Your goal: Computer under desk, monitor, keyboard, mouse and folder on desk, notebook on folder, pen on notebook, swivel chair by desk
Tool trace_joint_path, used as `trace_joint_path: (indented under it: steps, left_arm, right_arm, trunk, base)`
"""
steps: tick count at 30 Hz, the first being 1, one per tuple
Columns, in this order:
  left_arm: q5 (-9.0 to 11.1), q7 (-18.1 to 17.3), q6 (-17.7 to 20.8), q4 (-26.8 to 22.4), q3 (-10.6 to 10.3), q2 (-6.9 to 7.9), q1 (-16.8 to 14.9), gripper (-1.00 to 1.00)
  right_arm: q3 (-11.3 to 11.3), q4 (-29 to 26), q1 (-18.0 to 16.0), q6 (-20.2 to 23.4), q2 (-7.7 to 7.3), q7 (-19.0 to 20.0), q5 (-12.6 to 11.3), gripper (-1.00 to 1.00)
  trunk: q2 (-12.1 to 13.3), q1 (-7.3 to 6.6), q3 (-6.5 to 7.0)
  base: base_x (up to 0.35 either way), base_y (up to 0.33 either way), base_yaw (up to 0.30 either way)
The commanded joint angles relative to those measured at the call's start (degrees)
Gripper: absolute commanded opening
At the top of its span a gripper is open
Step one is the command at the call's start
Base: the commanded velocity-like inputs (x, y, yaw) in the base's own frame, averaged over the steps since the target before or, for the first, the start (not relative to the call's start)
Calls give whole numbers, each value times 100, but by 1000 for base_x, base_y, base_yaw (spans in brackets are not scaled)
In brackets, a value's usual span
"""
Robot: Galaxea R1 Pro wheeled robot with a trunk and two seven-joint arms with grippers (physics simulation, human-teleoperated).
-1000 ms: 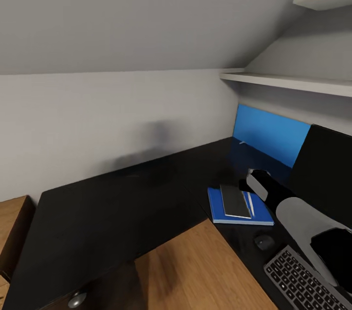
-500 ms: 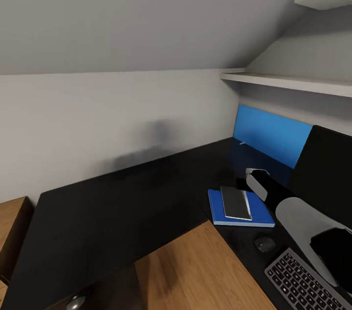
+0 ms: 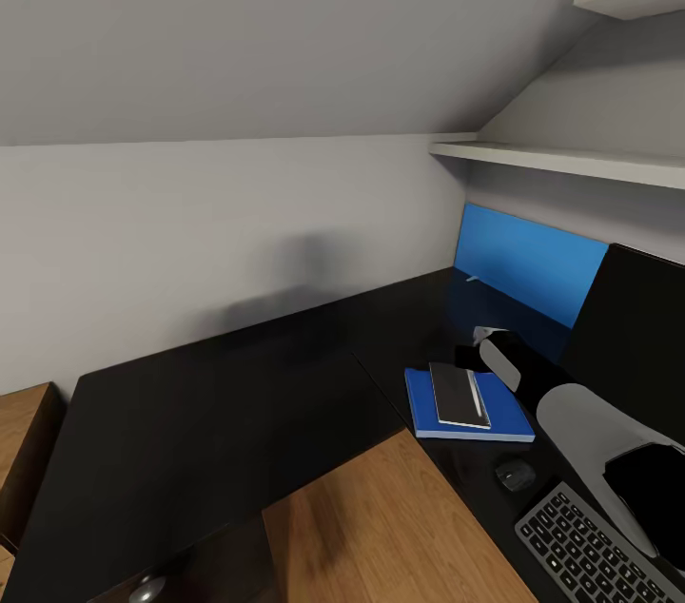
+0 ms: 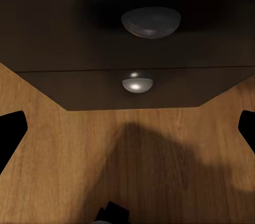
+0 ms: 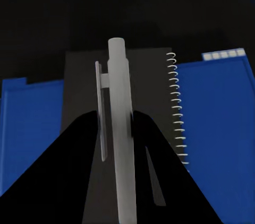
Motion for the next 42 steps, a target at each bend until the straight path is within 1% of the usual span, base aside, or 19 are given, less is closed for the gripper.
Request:
trace_joint_path:
  steps: [1,6,15,21,41,42]
  left_arm:
    - [24,-2,-6,-9,4,-1,2,100]
    - [-76,-4,-6,-8,4,-5,2,100]
    - [-104,6,-3,-35,16,-35,2,100]
    - [-104,5,-5,-42,15,-63,2,100]
    - [-104,5,-6,-43,21,-77,2,100]
    - [-104,5,-6,-41,21,-77,2,100]
  right_arm:
    - [43,-14,-4,9,-7,-43,-68,-100]
    - [43,-2,-4,-5,-6,-41,-65,-100]
    - [43,9,-4,-19,-6,-40,-62,-100]
    - [51,6,-4,-20,-6,-40,-64,-100]
    - [52,13,-4,-20,0,-40,-70,-100]
    - [52,13,-4,-20,1,-40,-70,-100]
  trunk:
    - [-4,0,-5]
    - [-4,0,-5]
    - [-4,0,-5]
    - [-244,132,-113]
    - [-1046,572,-472]
    - [-1046,572,-472]
  base:
    - [26,0,0]
    - [138,0,0]
    - [27,0,0]
    - [2,0,0]
    - [0,0,0]
    - [0,0,0]
